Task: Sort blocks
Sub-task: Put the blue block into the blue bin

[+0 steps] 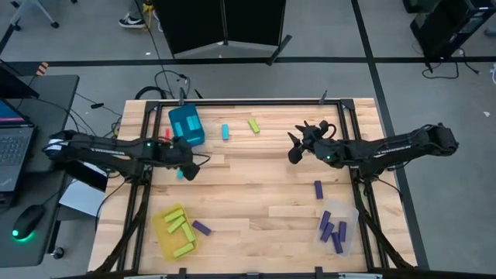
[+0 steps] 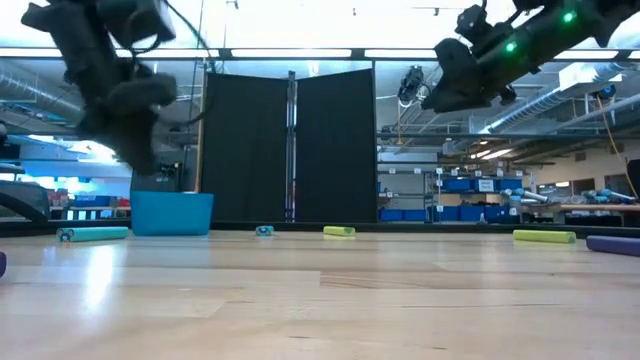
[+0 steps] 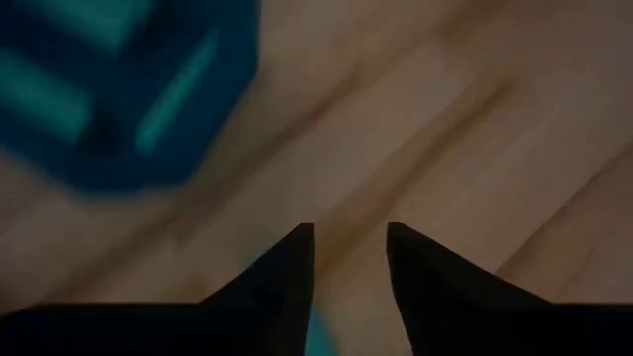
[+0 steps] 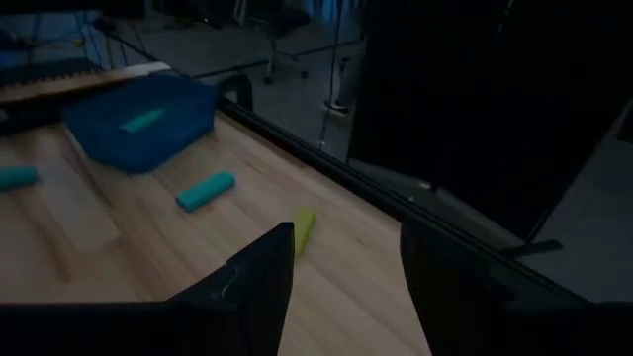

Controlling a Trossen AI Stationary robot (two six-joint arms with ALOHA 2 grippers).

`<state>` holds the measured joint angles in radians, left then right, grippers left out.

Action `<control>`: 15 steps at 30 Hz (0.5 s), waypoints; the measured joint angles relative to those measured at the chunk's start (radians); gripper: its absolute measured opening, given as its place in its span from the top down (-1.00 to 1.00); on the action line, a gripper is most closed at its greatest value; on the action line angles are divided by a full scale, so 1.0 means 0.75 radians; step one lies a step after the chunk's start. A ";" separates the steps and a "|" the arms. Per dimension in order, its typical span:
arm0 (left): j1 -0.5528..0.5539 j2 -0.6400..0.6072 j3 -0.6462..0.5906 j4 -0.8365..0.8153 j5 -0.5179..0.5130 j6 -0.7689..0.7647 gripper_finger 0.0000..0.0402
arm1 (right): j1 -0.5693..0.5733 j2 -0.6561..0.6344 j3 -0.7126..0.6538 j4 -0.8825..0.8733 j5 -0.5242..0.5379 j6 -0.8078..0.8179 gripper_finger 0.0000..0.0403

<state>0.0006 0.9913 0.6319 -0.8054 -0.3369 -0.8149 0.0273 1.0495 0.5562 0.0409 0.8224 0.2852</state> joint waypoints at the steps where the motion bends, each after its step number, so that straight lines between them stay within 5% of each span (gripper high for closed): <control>1: 0.000 0.013 0.000 -0.045 0.031 -0.028 0.27 | -0.001 0.000 -0.007 -0.001 0.000 0.000 0.02; 5: 0.000 0.066 0.000 -0.194 0.080 -0.146 0.10 | 0.000 0.002 -0.037 0.004 0.000 0.026 0.02; 15: -0.001 0.235 -0.026 -0.147 0.120 -0.184 -0.12 | 0.001 0.003 -0.076 0.012 -0.001 0.029 0.02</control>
<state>0.0002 1.1677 0.6126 -0.9158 -0.2470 -0.9528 0.0278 1.0519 0.4990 0.0498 0.8219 0.3069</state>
